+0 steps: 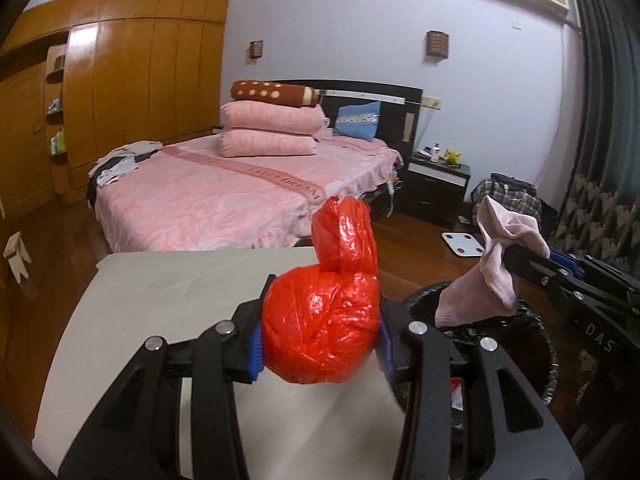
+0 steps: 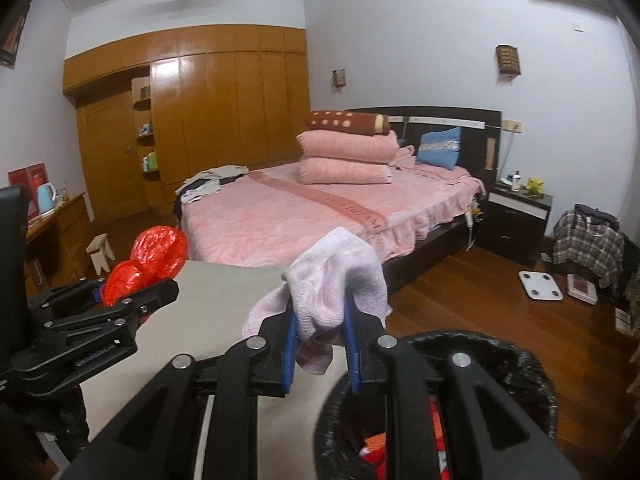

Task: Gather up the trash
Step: 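Lift the red bag and pink cloth and carry both over the bin, then open both tools to drop the red bag and pink cloth into the bin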

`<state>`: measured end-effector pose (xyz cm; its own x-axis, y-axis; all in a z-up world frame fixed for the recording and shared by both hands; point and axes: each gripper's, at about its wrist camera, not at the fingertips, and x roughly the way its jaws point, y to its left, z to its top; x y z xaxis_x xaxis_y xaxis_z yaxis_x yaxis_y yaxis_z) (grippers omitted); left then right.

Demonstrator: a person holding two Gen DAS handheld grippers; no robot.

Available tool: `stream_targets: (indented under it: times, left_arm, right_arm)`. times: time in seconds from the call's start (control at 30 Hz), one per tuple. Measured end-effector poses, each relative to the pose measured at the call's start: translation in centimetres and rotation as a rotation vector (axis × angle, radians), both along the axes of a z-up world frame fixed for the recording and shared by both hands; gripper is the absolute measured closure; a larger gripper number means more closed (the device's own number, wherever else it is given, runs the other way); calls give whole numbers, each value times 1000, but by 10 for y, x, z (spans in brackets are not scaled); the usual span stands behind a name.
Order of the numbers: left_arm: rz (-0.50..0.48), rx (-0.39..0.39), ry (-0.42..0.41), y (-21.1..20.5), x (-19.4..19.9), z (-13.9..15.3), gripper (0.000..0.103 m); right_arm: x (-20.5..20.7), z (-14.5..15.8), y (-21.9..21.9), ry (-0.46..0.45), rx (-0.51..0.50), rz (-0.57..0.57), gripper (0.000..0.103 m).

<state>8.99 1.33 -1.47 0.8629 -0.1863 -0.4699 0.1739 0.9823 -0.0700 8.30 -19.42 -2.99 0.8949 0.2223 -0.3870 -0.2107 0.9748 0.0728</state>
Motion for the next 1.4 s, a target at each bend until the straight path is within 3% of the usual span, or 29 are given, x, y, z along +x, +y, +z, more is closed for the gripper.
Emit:
stream_targets:
  times: [0.73, 1.4]
  left_arm:
    - [-169, 34, -23, -94, -16, -3, 61]
    - [-296, 44, 67, -157, 13, -49, 61]
  right_arm:
    - [-34, -9, -86, -22, 5, -168, 83]
    - [-25, -39, -138, 61, -34, -263, 83]
